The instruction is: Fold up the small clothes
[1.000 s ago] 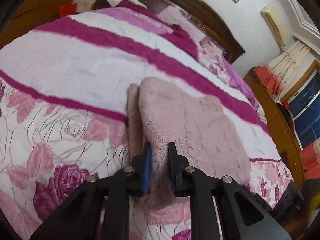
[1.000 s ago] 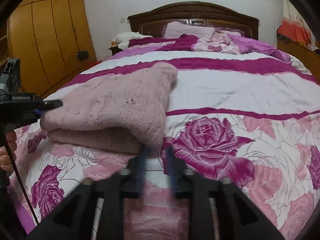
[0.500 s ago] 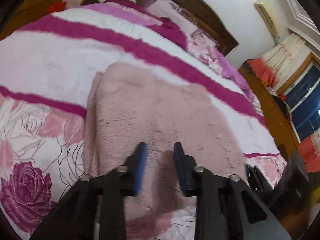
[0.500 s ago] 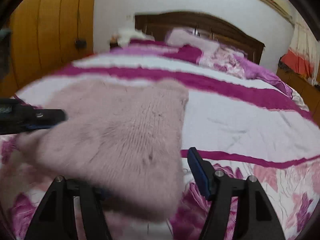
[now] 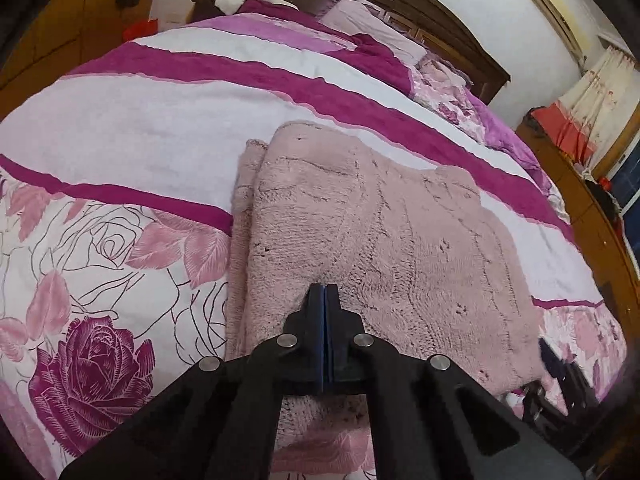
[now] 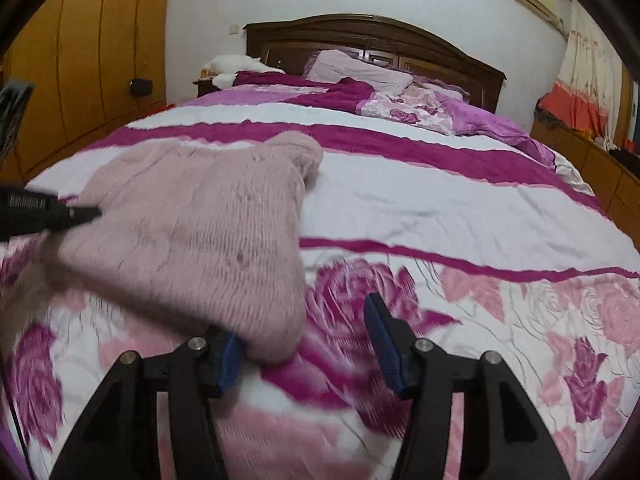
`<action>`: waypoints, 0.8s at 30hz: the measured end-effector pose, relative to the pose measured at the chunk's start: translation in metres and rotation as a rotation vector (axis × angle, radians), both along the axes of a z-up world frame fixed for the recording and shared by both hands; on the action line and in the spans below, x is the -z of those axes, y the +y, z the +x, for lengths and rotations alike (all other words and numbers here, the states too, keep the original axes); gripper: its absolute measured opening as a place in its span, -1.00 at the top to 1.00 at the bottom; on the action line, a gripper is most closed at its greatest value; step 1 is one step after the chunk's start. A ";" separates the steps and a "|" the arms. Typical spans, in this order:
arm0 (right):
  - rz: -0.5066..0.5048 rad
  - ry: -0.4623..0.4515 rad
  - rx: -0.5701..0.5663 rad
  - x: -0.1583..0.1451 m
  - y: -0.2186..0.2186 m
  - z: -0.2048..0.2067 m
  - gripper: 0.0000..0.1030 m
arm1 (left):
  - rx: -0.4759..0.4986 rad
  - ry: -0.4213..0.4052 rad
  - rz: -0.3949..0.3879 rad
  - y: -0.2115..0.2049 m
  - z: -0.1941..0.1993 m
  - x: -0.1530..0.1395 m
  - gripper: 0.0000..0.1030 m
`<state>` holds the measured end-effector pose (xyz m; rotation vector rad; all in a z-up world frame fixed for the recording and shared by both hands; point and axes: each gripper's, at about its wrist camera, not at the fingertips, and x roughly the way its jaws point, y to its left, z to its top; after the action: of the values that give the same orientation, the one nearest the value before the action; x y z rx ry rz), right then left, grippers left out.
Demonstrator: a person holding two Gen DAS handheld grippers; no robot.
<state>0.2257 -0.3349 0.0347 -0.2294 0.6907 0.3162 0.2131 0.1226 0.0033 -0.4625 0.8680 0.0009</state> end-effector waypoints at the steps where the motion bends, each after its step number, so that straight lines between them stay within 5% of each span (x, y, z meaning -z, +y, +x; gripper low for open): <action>1: 0.007 0.007 -0.002 0.000 -0.003 -0.003 -0.11 | 0.005 0.000 -0.011 0.002 -0.001 -0.001 1.00; 5: 0.026 0.050 -0.002 -0.002 -0.018 -0.015 -0.06 | 0.033 -0.004 -0.018 0.001 -0.007 -0.010 1.00; 9: 0.107 0.075 -0.037 -0.010 -0.036 -0.026 0.41 | 0.072 -0.025 -0.065 -0.001 -0.033 -0.029 1.00; 12: 0.159 0.021 -0.097 -0.027 -0.036 -0.028 0.68 | 0.075 -0.114 0.010 -0.009 -0.047 -0.046 1.00; 19: 0.241 -0.014 -0.206 -0.057 0.009 0.016 0.85 | 0.095 -0.232 0.070 -0.030 -0.032 -0.057 1.00; 21: 0.246 0.001 -0.228 -0.054 0.022 0.027 0.92 | 0.098 -0.273 0.121 -0.036 -0.026 -0.057 1.00; 24: 0.212 0.129 -0.268 -0.025 0.040 0.042 1.00 | 0.083 -0.196 0.152 -0.034 -0.009 -0.038 1.00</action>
<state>0.2677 -0.2946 0.0600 -0.0990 0.7485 0.6616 0.2044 0.0887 0.0410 -0.2789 0.6877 -0.0538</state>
